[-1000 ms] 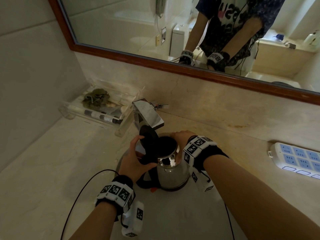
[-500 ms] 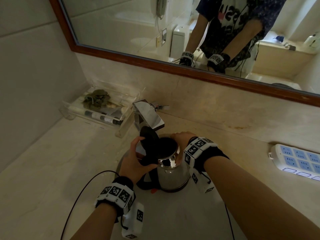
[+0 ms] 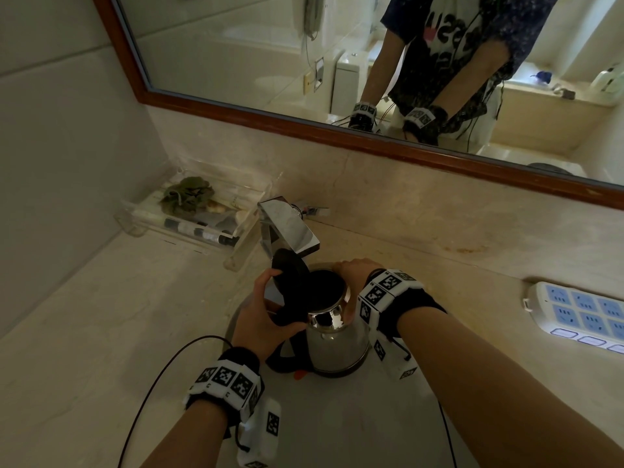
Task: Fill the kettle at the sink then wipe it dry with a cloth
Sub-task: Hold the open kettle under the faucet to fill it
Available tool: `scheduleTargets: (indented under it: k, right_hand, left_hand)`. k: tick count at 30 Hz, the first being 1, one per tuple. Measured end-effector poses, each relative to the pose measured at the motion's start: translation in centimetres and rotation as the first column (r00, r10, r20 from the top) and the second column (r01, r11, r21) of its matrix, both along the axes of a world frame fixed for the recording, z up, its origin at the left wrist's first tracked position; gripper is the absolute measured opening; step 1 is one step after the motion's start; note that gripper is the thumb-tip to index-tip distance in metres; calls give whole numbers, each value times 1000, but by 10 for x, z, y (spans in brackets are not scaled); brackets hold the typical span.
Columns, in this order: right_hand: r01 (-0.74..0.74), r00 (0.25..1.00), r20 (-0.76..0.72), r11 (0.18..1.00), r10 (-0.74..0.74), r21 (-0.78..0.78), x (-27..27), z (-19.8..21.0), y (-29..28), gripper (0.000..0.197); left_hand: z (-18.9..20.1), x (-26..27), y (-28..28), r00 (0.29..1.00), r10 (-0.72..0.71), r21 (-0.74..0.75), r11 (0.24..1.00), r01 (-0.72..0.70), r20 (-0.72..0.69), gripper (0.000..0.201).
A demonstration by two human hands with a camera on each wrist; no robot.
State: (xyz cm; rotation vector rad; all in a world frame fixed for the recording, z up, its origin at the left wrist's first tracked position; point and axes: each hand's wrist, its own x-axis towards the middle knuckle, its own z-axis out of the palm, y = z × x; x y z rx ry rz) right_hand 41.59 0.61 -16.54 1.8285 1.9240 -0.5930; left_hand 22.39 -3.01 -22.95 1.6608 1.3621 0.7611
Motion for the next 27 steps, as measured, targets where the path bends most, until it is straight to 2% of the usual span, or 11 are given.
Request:
scheduleTargets:
  k: [9,27]
  right_hand:
    - [1,1000,-17,1000,-1,18,1,2,-3,50]
    - [-7,999,-44,999,9,54,3,2,-8,60]
  left_hand:
    - [3,1,-2,1000,-15,7,1000,15,-3,89]
    - [2,1,-1,1000,-21,11,1000,20,5,90]
